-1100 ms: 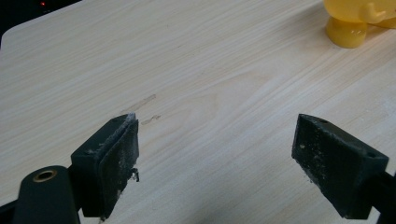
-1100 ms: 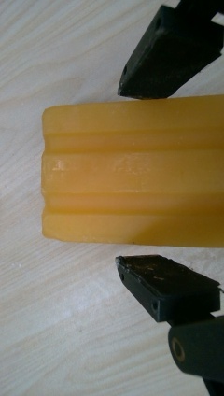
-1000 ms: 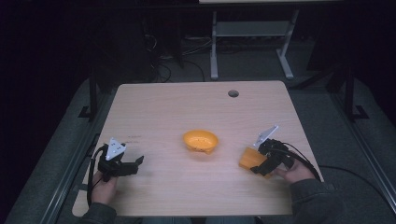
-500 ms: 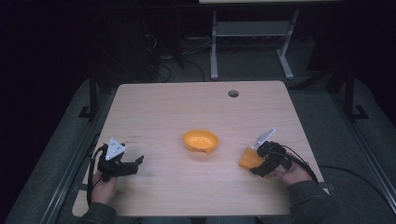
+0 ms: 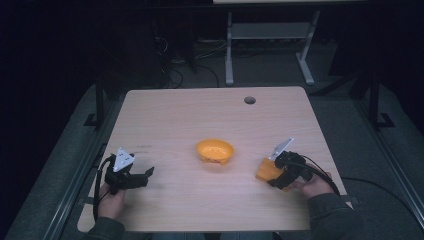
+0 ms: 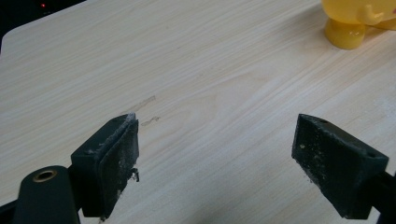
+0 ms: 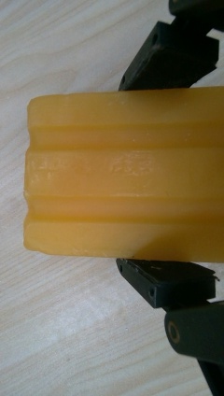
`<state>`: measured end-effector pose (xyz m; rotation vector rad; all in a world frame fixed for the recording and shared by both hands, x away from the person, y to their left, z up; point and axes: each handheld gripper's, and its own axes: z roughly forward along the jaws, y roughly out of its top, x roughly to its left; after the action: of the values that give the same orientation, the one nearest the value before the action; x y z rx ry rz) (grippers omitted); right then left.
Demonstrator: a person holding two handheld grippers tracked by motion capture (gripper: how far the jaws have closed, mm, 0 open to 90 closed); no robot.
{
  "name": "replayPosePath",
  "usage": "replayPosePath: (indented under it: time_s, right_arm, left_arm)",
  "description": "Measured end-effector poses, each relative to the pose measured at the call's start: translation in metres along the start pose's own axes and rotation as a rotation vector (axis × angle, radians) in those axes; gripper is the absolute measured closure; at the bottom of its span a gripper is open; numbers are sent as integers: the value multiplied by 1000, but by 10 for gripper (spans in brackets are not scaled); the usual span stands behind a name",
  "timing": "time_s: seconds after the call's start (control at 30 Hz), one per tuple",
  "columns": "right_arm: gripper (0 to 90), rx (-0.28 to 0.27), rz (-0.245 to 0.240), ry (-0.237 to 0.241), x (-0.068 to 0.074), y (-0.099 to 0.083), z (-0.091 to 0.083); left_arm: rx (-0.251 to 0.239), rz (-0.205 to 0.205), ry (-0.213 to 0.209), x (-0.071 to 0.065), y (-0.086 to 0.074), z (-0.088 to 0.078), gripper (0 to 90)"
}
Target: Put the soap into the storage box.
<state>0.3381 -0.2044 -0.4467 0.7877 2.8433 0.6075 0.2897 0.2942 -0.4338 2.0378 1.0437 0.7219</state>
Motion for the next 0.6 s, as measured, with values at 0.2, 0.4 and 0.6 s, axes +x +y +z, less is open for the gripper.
replayPosePath:
  time_s: [0.2, 0.4, 0.6]
  right_arm:
    - [205, -1, -6, 23, 1, 1, -1]
    - [205, -23, -24, 12, 1, 9, -10]
    - [205, -53, -37, 10, -2, 20, -22]
  left_arm:
    - [3, 2, 2, 1, 0, -1, 141]
    - [-5, -5, 3, 0, 0, -1, 141]
    - [0, -3, 3, 1, 0, -1, 141]
